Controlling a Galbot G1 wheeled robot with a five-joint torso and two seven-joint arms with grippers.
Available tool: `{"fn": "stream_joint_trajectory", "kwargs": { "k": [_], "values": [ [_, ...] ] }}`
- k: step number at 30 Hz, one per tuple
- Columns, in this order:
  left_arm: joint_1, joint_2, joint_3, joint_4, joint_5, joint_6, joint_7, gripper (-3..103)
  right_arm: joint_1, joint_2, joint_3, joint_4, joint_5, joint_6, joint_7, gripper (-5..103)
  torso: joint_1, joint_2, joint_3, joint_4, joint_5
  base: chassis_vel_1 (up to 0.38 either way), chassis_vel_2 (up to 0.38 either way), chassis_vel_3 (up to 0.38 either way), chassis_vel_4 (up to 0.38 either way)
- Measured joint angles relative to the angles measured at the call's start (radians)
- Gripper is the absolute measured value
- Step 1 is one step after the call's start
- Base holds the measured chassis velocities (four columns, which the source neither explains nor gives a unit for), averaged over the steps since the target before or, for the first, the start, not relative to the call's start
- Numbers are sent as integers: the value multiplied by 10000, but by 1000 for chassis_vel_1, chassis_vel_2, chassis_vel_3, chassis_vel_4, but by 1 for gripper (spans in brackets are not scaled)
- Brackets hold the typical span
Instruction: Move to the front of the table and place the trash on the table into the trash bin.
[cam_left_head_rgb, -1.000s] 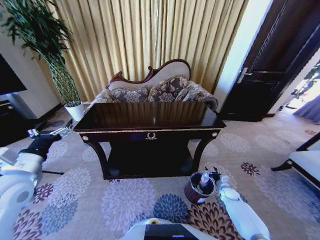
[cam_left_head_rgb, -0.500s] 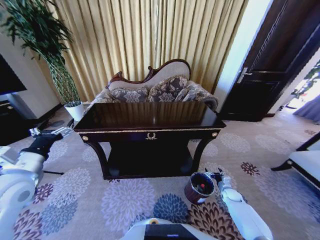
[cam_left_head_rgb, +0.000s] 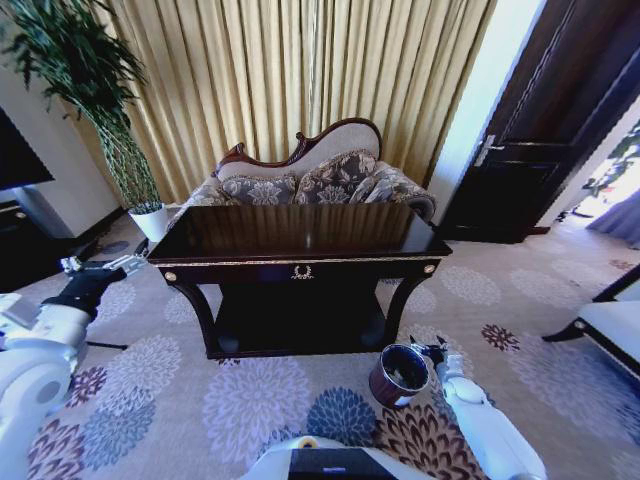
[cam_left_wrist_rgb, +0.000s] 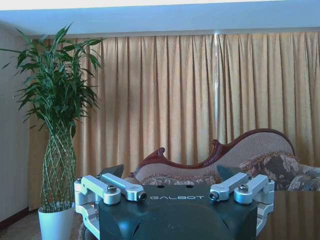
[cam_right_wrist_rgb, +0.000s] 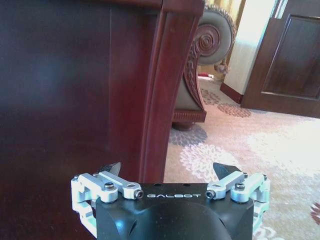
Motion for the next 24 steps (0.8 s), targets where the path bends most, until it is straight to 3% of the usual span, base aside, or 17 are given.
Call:
{"fn": "stream_joint_trajectory", "kwargs": {
  "k": [8,10,12,16,24],
  "values": [
    [3,-123,10,4,93,-4,-5,100,-1058,-684,560,3568,1792,-1194,102,100,0,1,0,-2,-1,0,0,0,0],
    [1,-203,9,-16,123,-8,-3,100,-1388,-928,885,5111,2272,-1509,447,100,-1,1,-1,-2,-6,0,0,0,0],
    [1,-239,9,-30,133,-11,-6,100,-1465,-977,959,5553,2362,-1570,573,100,0,1,-1,-2,-4,0,0,0,0],
    [22,-545,-104,-134,209,-17,-64,100,-1835,-1266,1288,8202,2810,-2665,1289,100,0,1,-1,0,-2,0,0,0,0],
    [41,-745,-137,-312,279,-18,-85,100,-1930,-1426,1299,10873,2945,-3824,1772,100,0,1,-1,0,-2,0,0,0,0]
  ]
}}
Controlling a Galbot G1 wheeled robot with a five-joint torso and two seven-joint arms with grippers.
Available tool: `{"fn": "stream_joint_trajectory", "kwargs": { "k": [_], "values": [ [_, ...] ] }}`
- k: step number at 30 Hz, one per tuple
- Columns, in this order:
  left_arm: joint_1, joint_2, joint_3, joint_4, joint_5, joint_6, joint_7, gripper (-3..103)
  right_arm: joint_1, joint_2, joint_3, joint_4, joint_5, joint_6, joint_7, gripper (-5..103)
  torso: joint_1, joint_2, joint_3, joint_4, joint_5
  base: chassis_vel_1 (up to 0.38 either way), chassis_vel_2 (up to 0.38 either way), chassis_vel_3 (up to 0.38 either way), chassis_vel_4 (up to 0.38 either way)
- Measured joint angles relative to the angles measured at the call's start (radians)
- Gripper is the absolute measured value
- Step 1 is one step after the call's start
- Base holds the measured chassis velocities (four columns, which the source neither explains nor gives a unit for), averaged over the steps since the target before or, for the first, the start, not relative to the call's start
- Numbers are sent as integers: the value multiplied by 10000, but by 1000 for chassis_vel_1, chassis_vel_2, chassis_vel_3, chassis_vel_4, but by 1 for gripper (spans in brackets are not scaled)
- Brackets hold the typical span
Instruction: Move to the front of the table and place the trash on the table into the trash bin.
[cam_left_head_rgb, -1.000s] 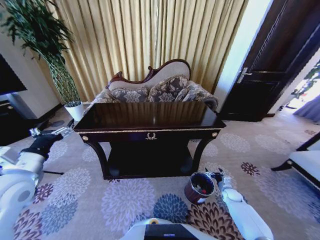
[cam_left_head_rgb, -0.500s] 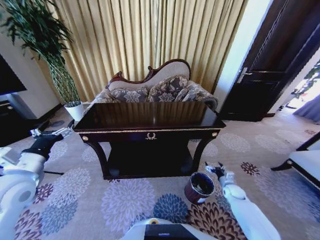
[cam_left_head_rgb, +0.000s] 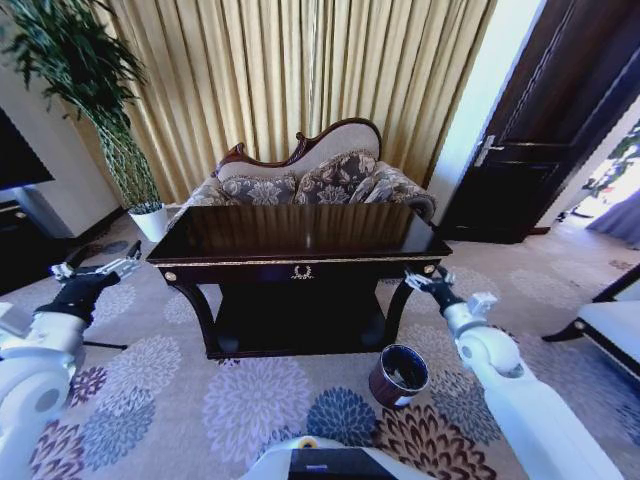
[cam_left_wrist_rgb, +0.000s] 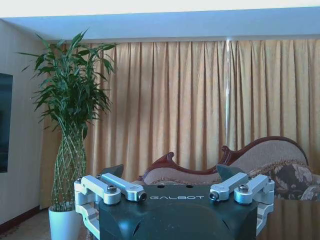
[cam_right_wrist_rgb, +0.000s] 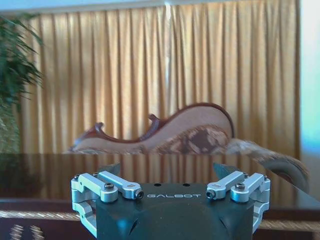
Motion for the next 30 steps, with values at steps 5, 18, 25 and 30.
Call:
{"fn": "stream_joint_trajectory", "kwargs": {
  "k": [5,18,25,30],
  "values": [
    [66,-53,18,-111,100,0,1,100,-64,4,-75,746,21,-352,320,100,0,-1,0,-1,1,0,0,0,0],
    [202,98,-201,-192,163,79,-8,100,-349,-57,211,1937,164,-769,575,100,0,0,0,-1,1,0,0,0,0],
    [289,68,-252,-215,171,75,-3,100,-373,68,219,1946,145,-762,568,100,0,0,1,0,1,0,0,0,0],
    [270,95,-224,-225,181,73,8,100,-410,123,266,1939,192,-716,564,100,1,-1,1,-1,1,0,0,0,0]
  ]
}}
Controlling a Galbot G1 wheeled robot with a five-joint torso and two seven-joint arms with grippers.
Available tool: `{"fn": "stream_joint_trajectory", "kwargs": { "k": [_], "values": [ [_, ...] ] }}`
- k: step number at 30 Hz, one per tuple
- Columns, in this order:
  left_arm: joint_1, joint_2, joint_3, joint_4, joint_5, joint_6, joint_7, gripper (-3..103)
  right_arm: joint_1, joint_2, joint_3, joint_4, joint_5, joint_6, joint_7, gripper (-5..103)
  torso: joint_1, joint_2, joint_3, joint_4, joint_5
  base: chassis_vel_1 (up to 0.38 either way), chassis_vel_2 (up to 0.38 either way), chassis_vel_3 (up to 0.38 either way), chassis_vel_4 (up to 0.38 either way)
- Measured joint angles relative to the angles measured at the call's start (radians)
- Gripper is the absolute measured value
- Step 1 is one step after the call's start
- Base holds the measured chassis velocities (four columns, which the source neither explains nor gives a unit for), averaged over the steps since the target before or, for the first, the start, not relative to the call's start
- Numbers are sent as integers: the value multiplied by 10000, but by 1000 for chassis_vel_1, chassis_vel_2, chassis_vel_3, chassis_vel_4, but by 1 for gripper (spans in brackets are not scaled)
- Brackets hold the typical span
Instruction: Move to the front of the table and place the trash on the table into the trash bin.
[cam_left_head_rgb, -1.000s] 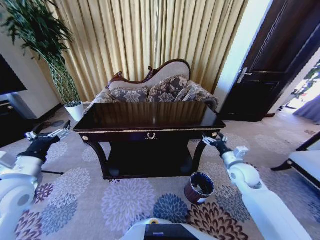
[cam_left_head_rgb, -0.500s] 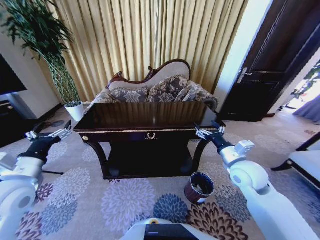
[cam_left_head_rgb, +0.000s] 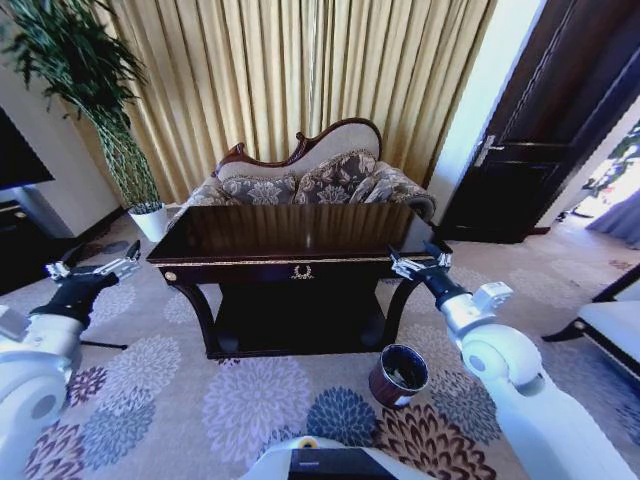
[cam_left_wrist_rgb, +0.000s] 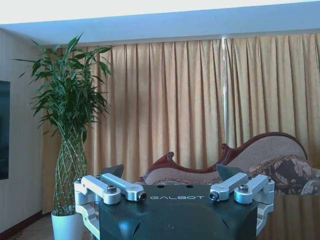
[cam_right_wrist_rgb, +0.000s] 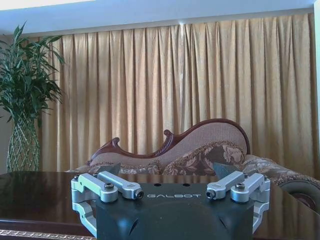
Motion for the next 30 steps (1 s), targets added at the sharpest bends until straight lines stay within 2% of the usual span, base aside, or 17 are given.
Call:
{"fn": "stream_joint_trajectory", "kwargs": {
  "k": [10,30],
  "values": [
    [17,33,21,-87,7,0,4,100,-130,0,200,21,156,56,-17,100,1,0,0,1,-1,90,-108,-94,98],
    [120,111,-103,-167,-7,-9,3,100,-279,-120,383,244,444,103,-33,100,0,0,0,1,0,176,-178,-171,173]
  ]
}}
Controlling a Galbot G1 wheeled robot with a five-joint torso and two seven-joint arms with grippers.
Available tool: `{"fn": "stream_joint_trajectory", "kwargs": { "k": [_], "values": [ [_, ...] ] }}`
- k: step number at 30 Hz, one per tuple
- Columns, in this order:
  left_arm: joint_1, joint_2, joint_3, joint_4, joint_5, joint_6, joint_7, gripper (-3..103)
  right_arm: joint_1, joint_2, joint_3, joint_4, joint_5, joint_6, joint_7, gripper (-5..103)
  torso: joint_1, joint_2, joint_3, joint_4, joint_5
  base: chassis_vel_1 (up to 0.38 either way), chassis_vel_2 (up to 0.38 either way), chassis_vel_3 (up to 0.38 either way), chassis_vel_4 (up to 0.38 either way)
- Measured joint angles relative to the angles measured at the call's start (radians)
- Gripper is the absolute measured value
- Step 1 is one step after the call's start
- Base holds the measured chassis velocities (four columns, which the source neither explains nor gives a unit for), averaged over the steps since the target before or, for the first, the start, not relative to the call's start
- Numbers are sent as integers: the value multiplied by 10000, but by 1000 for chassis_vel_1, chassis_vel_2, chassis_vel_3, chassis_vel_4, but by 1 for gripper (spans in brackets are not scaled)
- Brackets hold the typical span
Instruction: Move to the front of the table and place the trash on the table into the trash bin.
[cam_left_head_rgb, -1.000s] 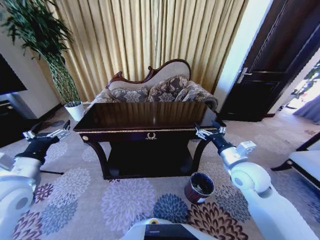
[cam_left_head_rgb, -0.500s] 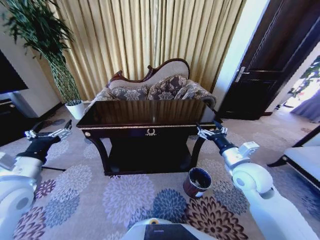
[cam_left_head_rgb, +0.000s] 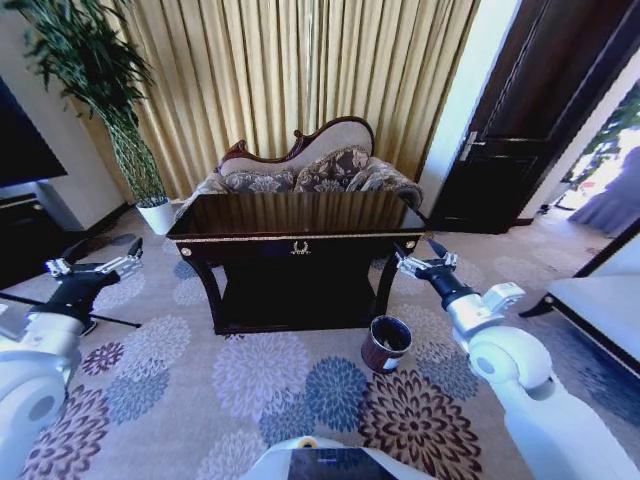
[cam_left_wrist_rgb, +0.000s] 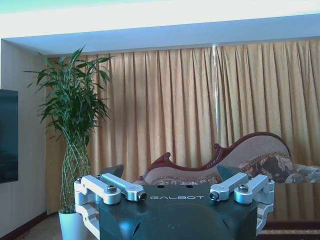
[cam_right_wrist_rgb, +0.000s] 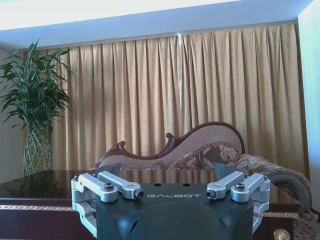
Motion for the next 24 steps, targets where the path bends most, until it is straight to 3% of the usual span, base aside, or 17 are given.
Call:
{"fn": "stream_joint_trajectory", "kwargs": {
  "k": [24],
  "values": [
    [-11,55,-55,132,-40,-100,0,100,-137,122,-146,-227,-344,255,-30,100,-1,1,-1,-2,4,247,-245,-248,246]
  ]
}}
